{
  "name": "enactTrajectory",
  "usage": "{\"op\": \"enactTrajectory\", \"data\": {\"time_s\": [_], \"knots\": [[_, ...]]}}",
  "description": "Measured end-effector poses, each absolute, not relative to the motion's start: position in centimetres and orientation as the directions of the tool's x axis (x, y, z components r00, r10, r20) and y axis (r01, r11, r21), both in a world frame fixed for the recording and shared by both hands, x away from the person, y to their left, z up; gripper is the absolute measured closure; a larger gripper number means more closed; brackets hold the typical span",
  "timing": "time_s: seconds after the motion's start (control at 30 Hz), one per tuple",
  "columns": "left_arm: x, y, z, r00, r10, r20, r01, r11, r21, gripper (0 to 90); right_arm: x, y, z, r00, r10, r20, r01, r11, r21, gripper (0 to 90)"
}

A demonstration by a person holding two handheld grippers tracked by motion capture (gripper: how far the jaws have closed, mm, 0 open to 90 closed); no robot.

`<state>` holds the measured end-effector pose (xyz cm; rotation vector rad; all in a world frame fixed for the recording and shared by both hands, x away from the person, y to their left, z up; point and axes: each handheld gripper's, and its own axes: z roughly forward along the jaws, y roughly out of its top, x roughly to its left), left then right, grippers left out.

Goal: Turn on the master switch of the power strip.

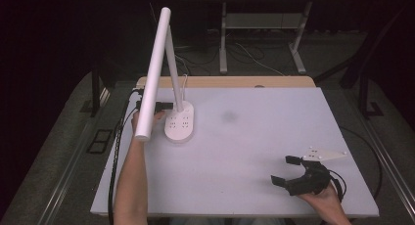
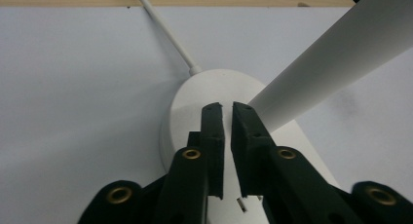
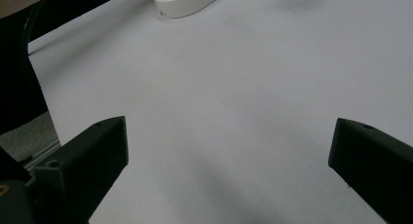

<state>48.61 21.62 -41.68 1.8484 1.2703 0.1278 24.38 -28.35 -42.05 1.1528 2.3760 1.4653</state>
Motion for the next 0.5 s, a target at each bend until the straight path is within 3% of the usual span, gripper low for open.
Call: {"op": "enactTrajectory", "data": {"time_s": [0.1, 0.5], "knots": [[48.66, 21.44, -41.91, 0.474, 0.804, -0.358, 0.716, -0.115, 0.688, 89.0, 24.39, -28.35, -42.06, -0.702, 0.657, 0.274, 0.54, 0.241, 0.807, 0.3], [48.59, 20.73, -42.21, 0.462, 0.837, -0.292, 0.706, -0.148, 0.692, 89.6, 24.44, -28.34, -42.08, -0.707, 0.653, 0.27, 0.538, 0.249, 0.805, 0.3]]}}
